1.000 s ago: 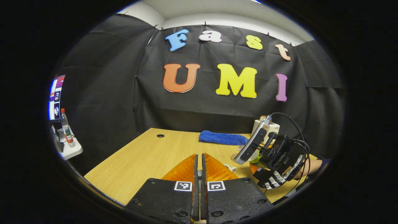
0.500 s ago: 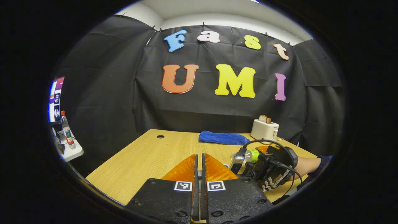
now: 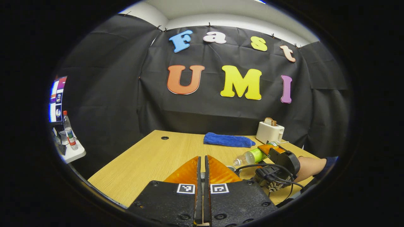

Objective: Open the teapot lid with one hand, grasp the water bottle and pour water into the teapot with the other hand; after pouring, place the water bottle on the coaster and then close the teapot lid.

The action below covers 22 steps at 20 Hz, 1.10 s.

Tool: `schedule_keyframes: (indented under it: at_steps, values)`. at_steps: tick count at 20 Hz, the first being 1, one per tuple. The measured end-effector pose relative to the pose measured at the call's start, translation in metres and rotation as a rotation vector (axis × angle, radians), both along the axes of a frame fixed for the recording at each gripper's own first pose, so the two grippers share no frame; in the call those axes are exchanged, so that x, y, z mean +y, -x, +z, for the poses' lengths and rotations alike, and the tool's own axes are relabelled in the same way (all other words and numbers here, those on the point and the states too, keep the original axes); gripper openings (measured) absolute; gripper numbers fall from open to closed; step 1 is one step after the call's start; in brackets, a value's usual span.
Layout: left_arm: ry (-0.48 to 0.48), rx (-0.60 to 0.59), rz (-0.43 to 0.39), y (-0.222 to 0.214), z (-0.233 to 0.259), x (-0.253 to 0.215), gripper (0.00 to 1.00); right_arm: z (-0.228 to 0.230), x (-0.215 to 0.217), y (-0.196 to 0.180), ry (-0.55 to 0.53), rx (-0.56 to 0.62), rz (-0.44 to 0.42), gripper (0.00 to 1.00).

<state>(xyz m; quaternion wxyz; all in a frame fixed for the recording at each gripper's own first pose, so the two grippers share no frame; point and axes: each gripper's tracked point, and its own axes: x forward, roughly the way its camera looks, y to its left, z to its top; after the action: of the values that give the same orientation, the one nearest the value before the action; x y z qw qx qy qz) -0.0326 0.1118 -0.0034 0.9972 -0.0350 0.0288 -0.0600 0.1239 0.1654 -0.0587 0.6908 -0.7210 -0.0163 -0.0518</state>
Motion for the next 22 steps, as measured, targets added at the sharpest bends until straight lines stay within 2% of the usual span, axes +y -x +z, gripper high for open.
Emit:
schedule_keyframes:
  at_steps: [7,22]
  values:
    - [-0.012,-0.002,-0.006,0.000,0.000,-0.001,0.04,0.009,0.008,0.006,0.155,-0.105,0.038,0.75]
    - [-0.011,0.012,0.007,-0.002,-0.004,0.003,0.04,0.026,0.012,0.013,0.262,-0.187,0.064,0.72]
